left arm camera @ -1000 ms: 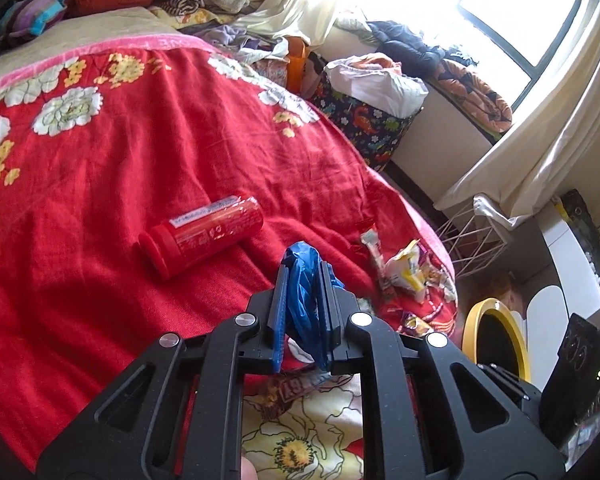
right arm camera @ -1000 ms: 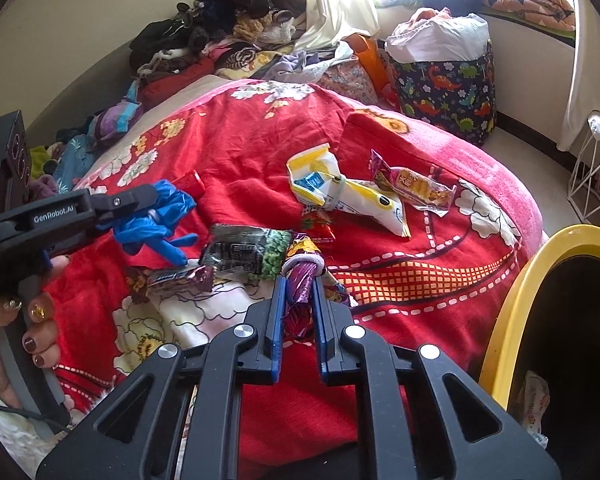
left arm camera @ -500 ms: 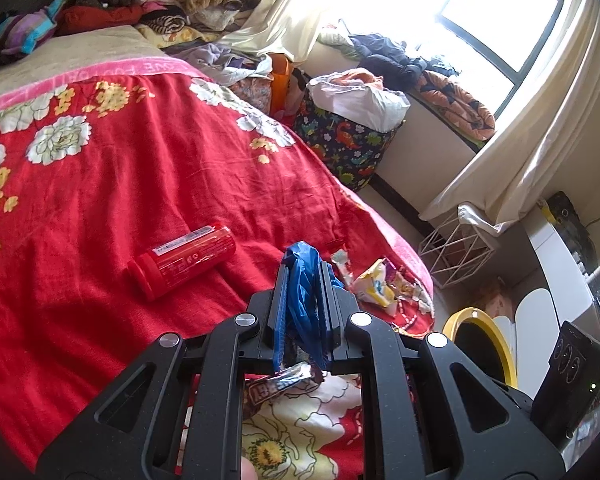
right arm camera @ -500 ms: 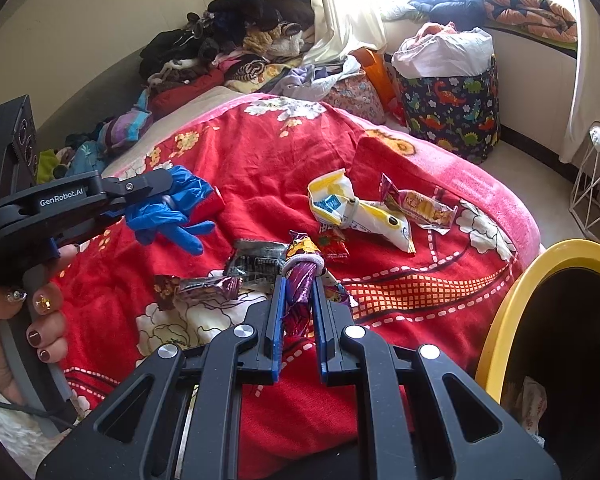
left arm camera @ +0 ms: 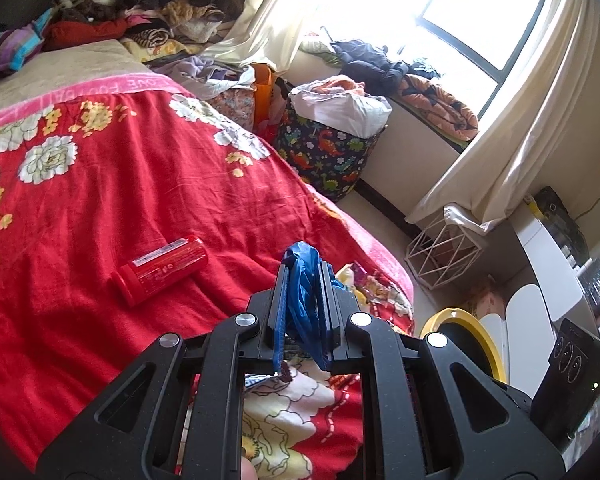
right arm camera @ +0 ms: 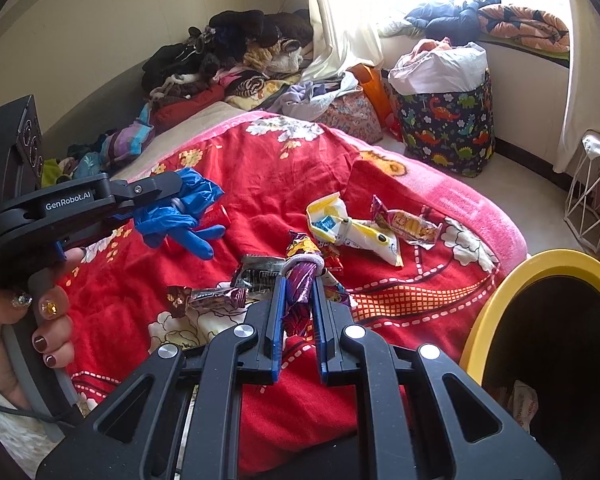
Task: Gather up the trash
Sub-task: 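Carry the glove and purple wrapper over the yellow bin with both tools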
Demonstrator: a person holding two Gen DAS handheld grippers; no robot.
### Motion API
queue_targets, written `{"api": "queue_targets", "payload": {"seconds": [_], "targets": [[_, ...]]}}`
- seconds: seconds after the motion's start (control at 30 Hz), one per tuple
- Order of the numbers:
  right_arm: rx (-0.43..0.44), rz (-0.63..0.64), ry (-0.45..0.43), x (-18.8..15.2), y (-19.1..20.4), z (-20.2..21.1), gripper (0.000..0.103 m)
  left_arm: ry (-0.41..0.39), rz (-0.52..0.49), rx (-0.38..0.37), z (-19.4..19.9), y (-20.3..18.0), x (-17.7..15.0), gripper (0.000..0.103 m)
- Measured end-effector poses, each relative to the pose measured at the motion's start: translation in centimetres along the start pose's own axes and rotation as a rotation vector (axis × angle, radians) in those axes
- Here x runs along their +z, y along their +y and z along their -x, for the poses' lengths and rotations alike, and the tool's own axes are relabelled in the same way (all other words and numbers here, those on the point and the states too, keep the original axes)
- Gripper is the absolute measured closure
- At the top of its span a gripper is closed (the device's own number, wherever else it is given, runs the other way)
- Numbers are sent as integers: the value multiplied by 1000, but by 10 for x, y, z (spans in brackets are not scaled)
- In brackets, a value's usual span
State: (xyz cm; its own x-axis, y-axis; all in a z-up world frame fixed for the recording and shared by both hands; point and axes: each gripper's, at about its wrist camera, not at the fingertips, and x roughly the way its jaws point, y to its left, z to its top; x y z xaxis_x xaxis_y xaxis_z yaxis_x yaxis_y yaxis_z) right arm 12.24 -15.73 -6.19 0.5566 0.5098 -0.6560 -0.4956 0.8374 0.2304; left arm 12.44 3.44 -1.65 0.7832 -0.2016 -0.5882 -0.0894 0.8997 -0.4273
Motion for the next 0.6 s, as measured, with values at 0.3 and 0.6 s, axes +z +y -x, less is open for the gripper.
{"api": "queue_targets", "payload": {"seconds": [0.3, 0.6], "targets": [[-17, -16, -33, 0, -8, 19, 90, 0, -33, -32, 2, -18, -3, 94], [-32, -37, -64, -2, -18, 37, 90, 2, -63, -61, 4, -37, -6, 94]]}}
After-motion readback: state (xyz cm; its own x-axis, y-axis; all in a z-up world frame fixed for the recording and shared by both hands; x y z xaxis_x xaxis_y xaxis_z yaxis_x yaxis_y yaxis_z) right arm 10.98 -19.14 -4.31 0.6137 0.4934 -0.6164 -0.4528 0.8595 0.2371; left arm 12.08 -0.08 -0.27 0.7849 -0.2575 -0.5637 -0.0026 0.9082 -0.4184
